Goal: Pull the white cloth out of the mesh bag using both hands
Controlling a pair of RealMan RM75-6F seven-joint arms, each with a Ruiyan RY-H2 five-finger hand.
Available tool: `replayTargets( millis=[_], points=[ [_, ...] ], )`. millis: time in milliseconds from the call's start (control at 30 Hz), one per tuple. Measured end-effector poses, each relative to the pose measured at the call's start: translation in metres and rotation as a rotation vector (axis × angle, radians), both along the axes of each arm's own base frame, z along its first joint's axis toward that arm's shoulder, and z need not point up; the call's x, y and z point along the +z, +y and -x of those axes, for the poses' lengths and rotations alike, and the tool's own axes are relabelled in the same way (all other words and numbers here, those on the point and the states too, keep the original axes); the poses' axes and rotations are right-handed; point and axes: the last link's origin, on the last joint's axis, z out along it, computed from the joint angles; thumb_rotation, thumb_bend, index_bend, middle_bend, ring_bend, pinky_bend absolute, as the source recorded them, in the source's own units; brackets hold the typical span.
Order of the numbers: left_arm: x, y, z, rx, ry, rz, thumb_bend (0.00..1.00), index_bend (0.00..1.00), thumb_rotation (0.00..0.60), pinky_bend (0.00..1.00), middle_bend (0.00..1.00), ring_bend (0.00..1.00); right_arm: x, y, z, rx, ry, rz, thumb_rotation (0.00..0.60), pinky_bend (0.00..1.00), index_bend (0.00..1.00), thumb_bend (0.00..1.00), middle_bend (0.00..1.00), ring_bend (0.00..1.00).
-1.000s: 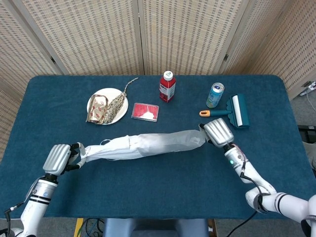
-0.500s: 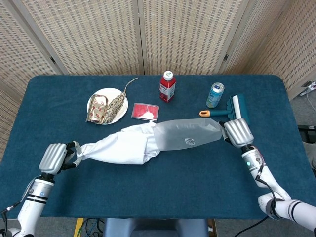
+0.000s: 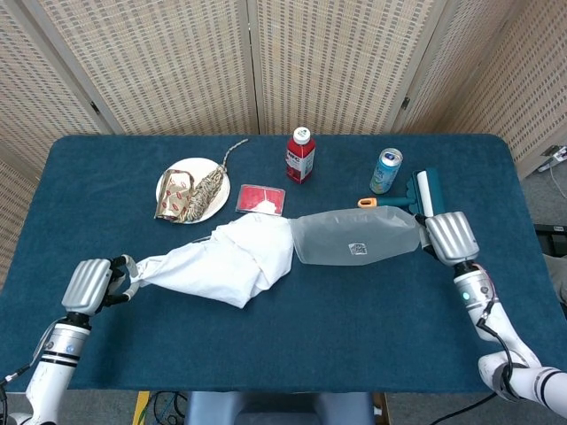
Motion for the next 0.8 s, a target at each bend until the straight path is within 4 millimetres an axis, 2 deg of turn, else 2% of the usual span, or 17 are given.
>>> replayTargets(
  millis=[33, 67, 133, 167, 200, 233, 267, 300, 367, 433, 567, 800],
  points=[
    [0.0, 0.0, 0.0, 0.0, 0.001, 0.0, 0.45, 0.71, 0.6, 1.0, 1.0, 0.96, 0.001, 0.001, 0.001, -0.002, -0.001, 0.001, 0.6, 1.0, 0.57, 0.82, 1.0, 1.0],
    [0.0, 0.0, 0.001, 0.0, 0.003, -0.001, 0.45, 0.71, 0.6, 1.0, 1.0, 0.96, 0.001, 0.001, 0.002, -0.004, 0.001, -0.001, 0.6, 1.0, 0.57, 0.76, 1.0, 1.0],
    [0.0, 0.0, 0.0, -0.006, 0.003, -0.007, 0.45, 0.67, 0.6, 1.0, 1.0, 0.96, 0.0, 0.002, 0.003, -0.004, 0.006, -0.002, 0.6, 1.0, 0.51, 0.51, 1.0, 1.0],
    [0.0, 0.0, 0.0, -0.01, 0.001, -0.01, 0.45, 0.62, 0.6, 1.0, 1.0, 0.96, 0.0, 0.002, 0.003, -0.003, 0.006, -0.001, 0.6, 1.0, 0.42, 0.26, 1.0, 1.0],
    [0.0, 0.0, -0.001, -0.014, -0.001, -0.012, 0.45, 0.53, 0.6, 1.0, 1.0, 0.96, 0.0, 0.002, 0.002, -0.002, 0.005, 0.001, 0.6, 1.0, 0.33, 0.1, 1.0, 1.0],
    [0.0, -0.001, -0.001, -0.02, -0.001, -0.013, 0.43, 0.43, 0.6, 1.0, 1.0, 0.95, 0.0, 0.002, 0.002, 0.0, 0.003, 0.002, 0.6, 1.0, 0.25, 0.03, 1.0, 1.0],
    [0.001, -0.001, -0.001, -0.025, 0.0, -0.014, 0.4, 0.37, 0.6, 1.0, 1.0, 0.95, 0.0, 0.002, 0.001, 0.002, 0.001, 0.003, 0.6, 1.0, 0.17, 0.0, 1.0, 1.0],
    [0.001, -0.001, -0.001, -0.029, 0.003, -0.017, 0.3, 0.28, 0.6, 1.0, 1.0, 0.95, 0.0, 0.002, 0.0, 0.005, -0.001, 0.004, 0.6, 1.0, 0.08, 0.0, 1.0, 1.0],
    [0.004, -0.002, -0.002, -0.036, 0.013, -0.026, 0.13, 0.19, 0.6, 1.0, 1.0, 0.94, 0.001, 0.003, -0.002, 0.015, -0.006, 0.011, 0.6, 1.0, 0.01, 0.0, 0.98, 0.98],
    [0.007, -0.002, -0.002, -0.04, 0.018, -0.037, 0.02, 0.13, 0.6, 1.0, 1.0, 0.94, 0.003, 0.003, -0.003, 0.024, -0.009, 0.018, 0.6, 0.98, 0.0, 0.0, 0.94, 0.95],
    [0.013, -0.004, -0.002, -0.047, 0.033, -0.054, 0.0, 0.1, 0.6, 1.0, 1.0, 0.94, 0.01, 0.006, -0.008, 0.053, -0.021, 0.043, 0.6, 0.93, 0.0, 0.0, 0.87, 0.88],
    [0.026, -0.008, 0.007, -0.026, 0.095, -0.073, 0.0, 0.12, 0.6, 1.0, 1.0, 0.9, 0.031, 0.018, -0.013, 0.078, -0.012, 0.076, 0.6, 0.84, 0.0, 0.0, 0.72, 0.76]
  ],
)
